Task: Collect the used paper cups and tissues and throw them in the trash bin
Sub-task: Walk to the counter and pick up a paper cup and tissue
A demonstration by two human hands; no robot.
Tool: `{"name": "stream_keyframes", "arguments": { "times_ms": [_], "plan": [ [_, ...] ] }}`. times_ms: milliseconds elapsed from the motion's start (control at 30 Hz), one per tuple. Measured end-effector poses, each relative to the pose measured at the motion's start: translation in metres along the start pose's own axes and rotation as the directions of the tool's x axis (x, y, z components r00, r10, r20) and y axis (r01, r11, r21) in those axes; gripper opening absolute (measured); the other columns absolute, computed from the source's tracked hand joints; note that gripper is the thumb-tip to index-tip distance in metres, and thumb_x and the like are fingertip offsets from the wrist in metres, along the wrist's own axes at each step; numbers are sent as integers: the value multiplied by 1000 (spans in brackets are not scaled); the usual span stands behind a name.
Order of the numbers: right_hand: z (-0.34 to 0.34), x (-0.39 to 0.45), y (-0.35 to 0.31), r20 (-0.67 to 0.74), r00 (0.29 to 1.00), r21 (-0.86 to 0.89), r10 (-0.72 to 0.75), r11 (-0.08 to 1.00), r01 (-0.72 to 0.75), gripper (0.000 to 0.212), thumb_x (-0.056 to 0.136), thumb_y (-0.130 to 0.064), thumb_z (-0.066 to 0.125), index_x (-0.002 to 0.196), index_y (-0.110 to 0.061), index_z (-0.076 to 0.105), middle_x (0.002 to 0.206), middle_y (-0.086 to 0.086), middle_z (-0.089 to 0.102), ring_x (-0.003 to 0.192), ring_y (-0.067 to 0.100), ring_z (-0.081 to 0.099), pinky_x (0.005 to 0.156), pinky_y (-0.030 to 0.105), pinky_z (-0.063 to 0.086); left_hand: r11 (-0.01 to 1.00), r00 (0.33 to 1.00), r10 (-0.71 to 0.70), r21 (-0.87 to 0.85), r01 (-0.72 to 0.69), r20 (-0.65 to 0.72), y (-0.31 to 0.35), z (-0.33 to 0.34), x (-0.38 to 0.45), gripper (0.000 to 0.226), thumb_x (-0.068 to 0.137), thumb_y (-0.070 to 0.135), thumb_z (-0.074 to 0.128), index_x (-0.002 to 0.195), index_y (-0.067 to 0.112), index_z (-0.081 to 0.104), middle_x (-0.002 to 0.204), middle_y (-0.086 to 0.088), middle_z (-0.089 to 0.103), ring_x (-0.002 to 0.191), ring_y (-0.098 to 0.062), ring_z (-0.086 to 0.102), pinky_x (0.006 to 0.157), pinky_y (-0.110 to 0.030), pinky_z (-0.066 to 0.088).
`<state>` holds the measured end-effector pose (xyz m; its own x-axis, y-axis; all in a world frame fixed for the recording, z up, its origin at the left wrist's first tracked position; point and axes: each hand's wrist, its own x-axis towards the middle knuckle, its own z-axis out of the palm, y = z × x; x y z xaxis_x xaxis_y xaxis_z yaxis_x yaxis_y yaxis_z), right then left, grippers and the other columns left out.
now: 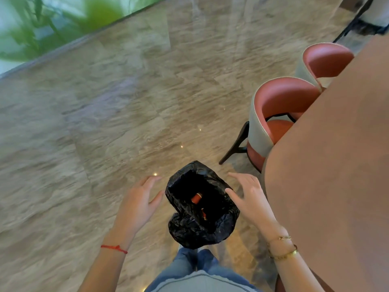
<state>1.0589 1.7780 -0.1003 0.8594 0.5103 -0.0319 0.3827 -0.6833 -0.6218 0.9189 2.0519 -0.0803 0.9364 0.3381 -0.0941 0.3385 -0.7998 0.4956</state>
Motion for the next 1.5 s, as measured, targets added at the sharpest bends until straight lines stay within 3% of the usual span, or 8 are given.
{"name": "stream_keyframes", "arguments": {
  "times_ms": [300, 400, 533, 733, 800, 900, 1167, 1500],
  "plan": [
    [-5, -30, -5, -14, 1000, 9, 3, 1000, -2, 47, 91, -39, 59, 136, -27, 48, 133, -7, 52, 130, 9, 35, 107, 28, 33, 999, 998, 15, -34, -17, -63, 21, -8, -36, 41, 94, 41, 52, 133, 29, 50, 135, 7, 54, 97, -12, 64, 86, -34, 52],
    [-11, -37, -9, -36, 999, -2, -4, 1000, 4, 47, 91, -39, 59, 135, -27, 48, 133, -8, 53, 129, 9, 38, 105, 25, 33, 999, 995, 39, -7, -40, -89, 23, -9, -44, 40, 94, 42, 51, 132, 29, 50, 135, 7, 55, 46, -3, 48, 59, -21, 46],
    [-20, -60, -14, -95, 995, 15, 30, 999, -29, 45, 91, -40, 58, 134, -32, 48, 130, -12, 53, 125, 6, 40, 103, 23, 33, 996, 994, 83, 17, -82, -69, 27, -8, -51, 40, 93, 44, 50, 132, 34, 48, 134, 9, 55, 36, -9, 43, 38, -15, 32],
    [-19, -138, -16, -251, 943, 19, 217, 976, -219, 43, 91, -44, 56, 132, -34, 48, 128, -14, 53, 122, 7, 42, 102, 29, 39, 964, 965, 261, -50, -261, -7, 46, -7, -59, 38, 92, 37, 56, 130, 32, 52, 68, 14, 47, 40, 0, 45, 39, -9, 32],
    [-11, -172, -20, -310, 906, 35, 287, 956, -291, 43, 90, -44, 56, 131, -33, 49, 125, -14, 55, 120, 9, 43, 101, 32, 41, 941, 941, 337, -49, -335, 39, 48, -5, -62, 38, 92, 39, 56, 129, 33, 52, 91, 8, 62, 57, 6, 55, 52, -5, 36],
    [5, -225, -35, -392, 829, 73, 398, 912, -404, 46, 89, -46, 56, 132, -33, 49, 125, -13, 56, 120, 9, 45, 100, 34, 43, 886, 881, 463, -51, -460, 93, 48, 0, -69, 38, 91, 38, 58, 128, 34, 53, 127, 15, 57, 111, -5, 55, 86, -20, 44],
    [59, -385, -98, -547, 522, 243, 654, 721, -648, 46, 87, -38, 65, 130, -29, 53, 126, -16, 53, 125, 8, 43, 100, 22, 33, 687, 637, 722, -172, -706, 269, 67, 17, -122, 38, 89, 31, 62, 126, 28, 57, 125, 14, 59, 117, -7, 53, 99, -28, 42],
    [104, -550, -150, -637, -19, 508, 770, 401, -762, 42, 81, -29, 75, 120, -23, 62, 117, -8, 63, 114, 16, 53, 96, 22, 37, 295, 119, 888, -354, -887, 443, 171, 70, -229, 39, 91, 34, 59, 129, 35, 51, 123, 26, 46, 119, 3, 43, 98, -20, 33]
  ]
}}
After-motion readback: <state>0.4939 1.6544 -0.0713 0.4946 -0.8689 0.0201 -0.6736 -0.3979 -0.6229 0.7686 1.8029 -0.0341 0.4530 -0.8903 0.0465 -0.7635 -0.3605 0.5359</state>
